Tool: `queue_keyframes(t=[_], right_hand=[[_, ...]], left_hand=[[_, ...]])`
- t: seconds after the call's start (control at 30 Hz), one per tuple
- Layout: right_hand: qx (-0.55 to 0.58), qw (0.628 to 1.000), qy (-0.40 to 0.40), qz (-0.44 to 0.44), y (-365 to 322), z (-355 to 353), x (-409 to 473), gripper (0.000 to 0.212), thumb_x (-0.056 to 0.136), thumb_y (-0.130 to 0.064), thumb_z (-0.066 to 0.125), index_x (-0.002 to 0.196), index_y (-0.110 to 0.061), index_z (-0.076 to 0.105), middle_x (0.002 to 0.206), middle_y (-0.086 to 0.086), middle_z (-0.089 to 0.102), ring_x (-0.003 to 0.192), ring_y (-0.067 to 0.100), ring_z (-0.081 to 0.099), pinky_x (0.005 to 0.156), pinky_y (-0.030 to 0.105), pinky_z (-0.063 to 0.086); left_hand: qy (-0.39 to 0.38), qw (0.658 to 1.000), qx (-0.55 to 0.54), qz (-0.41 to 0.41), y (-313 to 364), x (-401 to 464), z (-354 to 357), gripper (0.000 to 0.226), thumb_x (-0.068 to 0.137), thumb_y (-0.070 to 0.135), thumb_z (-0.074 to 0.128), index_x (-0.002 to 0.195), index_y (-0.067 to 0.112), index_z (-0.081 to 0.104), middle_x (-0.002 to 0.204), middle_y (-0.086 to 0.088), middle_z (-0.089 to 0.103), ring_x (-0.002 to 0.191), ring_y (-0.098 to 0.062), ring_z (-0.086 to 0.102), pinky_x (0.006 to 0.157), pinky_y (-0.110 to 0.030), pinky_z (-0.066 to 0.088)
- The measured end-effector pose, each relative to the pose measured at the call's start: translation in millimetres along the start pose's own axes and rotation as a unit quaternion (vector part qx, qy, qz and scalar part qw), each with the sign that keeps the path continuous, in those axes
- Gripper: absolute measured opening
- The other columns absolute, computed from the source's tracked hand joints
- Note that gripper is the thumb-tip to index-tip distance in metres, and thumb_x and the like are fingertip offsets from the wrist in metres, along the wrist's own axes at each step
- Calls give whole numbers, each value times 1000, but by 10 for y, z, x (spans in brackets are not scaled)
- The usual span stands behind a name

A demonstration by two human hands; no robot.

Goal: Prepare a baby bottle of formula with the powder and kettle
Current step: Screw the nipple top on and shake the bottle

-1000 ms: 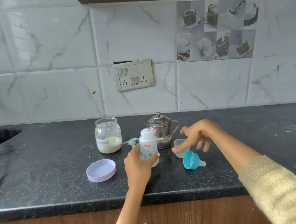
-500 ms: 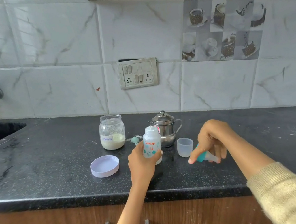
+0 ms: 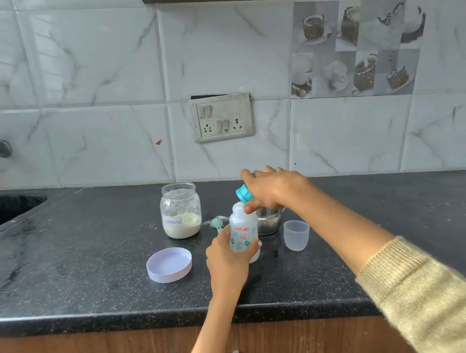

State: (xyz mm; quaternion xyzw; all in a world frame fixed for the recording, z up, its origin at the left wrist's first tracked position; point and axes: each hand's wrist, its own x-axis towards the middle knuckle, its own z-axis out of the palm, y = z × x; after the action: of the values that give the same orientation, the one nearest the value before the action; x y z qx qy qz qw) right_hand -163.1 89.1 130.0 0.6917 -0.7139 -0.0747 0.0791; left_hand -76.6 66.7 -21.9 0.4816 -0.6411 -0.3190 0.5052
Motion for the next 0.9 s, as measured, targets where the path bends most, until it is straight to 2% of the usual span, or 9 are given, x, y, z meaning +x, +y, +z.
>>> queue_keyframes(t=[0.13,0.2,0.3,0.37,0.43,0.53,0.73,0.83,0.9], right_hand=[[-28,997,49,-48,-39,39,34,52,84,-18,67,127,-15,38,123,7,53,112,26,43,80,30,25],[-3,997,54,-58,-51,24,27,45,83,-6,62,123,-17,44,118,8,56,93,22,48,70,26,28],[111,992,20,-48,-78,-11,21,33,86,-4,48,117,-15,51,118,10,56,63,18,56,53,25,29],[129,990,11,-53,-82,-24,49,35,83,-2,50,116,-14,54,121,10,54,78,23,64,55,27,33],[123,991,3,-57,-90,-41,71,39,80,2,54,115,-16,55,124,11,55,95,28,64,64,30,43],[79,994,0,-70,-65,-97,125,48,75,9,65,113,-20,60,127,7,54,101,27,62,83,39,52],[57,996,-5,-73,-36,-172,202,49,66,-7,83,109,-25,67,121,0,59,105,22,60,85,37,53],[41,997,-19,-68,-17,-194,235,49,68,-23,83,114,-25,65,115,-3,61,99,19,63,71,29,50],[48,996,-43,-58,-1,-228,260,50,72,-36,79,116,-20,64,102,-2,66,85,16,66,66,26,50]], left_hand=[[-2,1000,-7,0,-9,0,-1,45,72,29,79,112,18,61,110,0,69,104,-18,63,89,-40,52],[-2,1000,-8,-3,-7,-2,2,48,72,29,79,115,17,61,111,-1,68,105,-18,63,91,-41,52],[-2,1000,-7,-5,0,0,2,52,73,29,79,119,16,59,115,-1,67,108,-18,62,94,-41,51],[-4,1000,-9,-5,5,-3,0,52,73,28,79,120,16,59,116,-1,67,110,-18,62,94,-39,51],[-5,1000,-7,-3,1,-3,-1,52,74,29,79,120,16,59,115,-1,67,109,-18,62,93,-38,51],[-8,1000,-6,-3,6,-7,-5,51,74,29,78,119,16,59,116,-1,67,109,-17,62,93,-36,51],[-11,1000,-4,-10,24,-7,-5,58,74,29,78,125,15,55,123,-2,64,116,-19,59,98,-40,49],[-10,1000,-5,-15,24,-6,-5,59,74,28,78,127,15,54,124,-2,63,118,-20,58,99,-41,48],[-9,1000,-7,-15,12,-2,1,58,73,30,79,125,16,57,122,-1,65,116,-19,59,98,-43,49]])
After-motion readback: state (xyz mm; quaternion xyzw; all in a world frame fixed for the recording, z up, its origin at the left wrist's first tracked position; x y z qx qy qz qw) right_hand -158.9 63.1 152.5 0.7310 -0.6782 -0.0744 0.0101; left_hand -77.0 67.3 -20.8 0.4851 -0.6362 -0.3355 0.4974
